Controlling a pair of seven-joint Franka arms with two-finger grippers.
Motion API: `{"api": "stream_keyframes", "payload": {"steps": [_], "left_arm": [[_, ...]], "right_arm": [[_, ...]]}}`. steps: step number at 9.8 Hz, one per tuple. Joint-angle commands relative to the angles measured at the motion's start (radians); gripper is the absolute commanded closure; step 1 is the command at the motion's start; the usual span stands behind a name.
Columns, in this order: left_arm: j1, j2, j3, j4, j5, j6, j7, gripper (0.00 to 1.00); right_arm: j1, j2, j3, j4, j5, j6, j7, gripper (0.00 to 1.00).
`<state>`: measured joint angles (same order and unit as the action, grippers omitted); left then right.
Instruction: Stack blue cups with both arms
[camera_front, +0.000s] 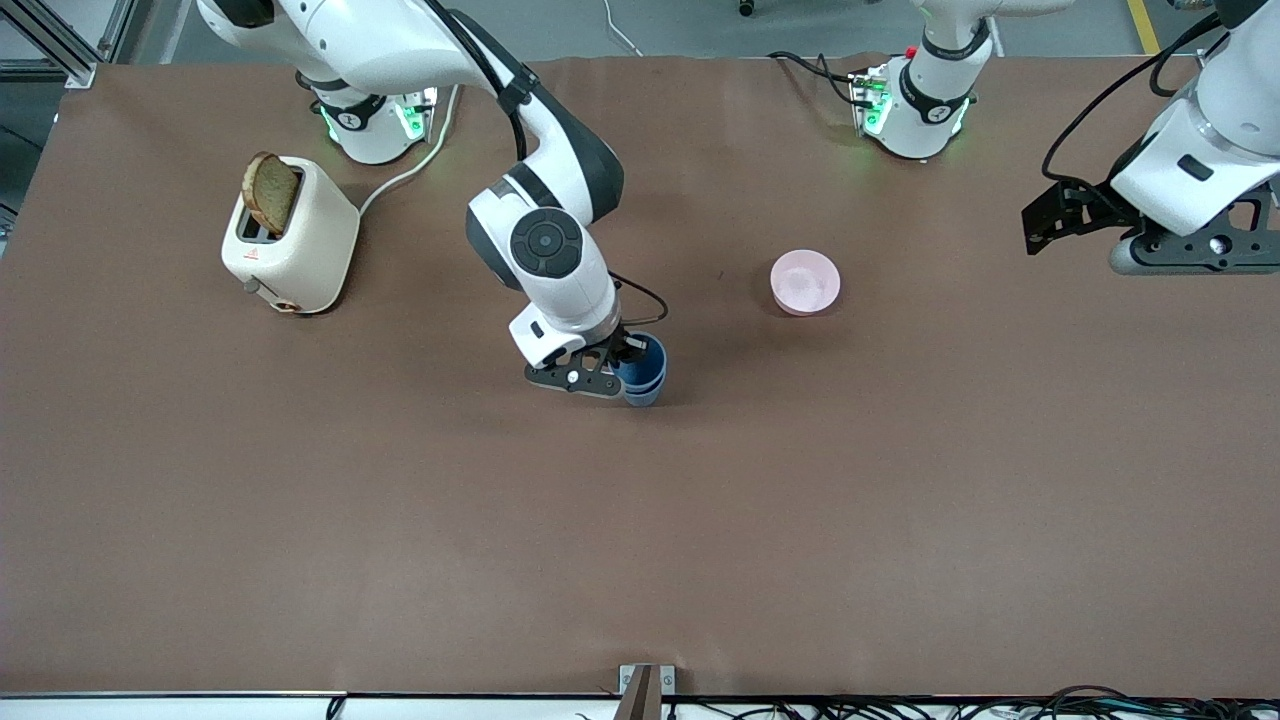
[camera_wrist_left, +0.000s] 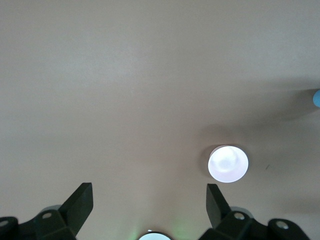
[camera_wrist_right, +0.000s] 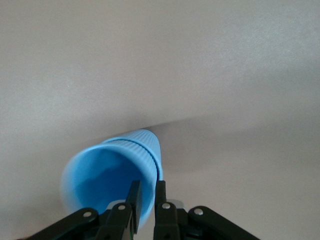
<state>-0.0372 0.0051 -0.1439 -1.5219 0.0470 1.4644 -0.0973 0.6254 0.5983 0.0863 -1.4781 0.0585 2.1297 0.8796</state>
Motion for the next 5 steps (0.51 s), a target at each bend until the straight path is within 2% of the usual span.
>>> {"api": "stream_keyframes", "payload": {"steps": [1, 2, 3, 5], "left_arm": [[0.054, -0.019, 0.001, -0.052, -0.013, 0.004, 0.051, 0.0], [0.054, -0.019, 0.001, -0.05, -0.015, 0.008, 0.045, 0.0], [0.054, -0.019, 0.001, -0.05, -0.031, 0.011, 0.039, 0.0], [0.053, -0.027, 0.003, -0.049, -0.058, 0.008, -0.008, 0.0]], "right_arm": [[0.007, -0.003, -0.005, -0.007, -0.014, 0.013, 0.007, 0.51], [0.007, -0.005, -0.005, -0.004, -0.014, 0.012, 0.009, 0.3], [-0.004, -0.014, -0.008, 0.004, -0.014, 0.006, 0.004, 0.03], [-0.035, -0.11, -0.048, -0.007, -0.026, -0.026, -0.034, 0.0]]}}
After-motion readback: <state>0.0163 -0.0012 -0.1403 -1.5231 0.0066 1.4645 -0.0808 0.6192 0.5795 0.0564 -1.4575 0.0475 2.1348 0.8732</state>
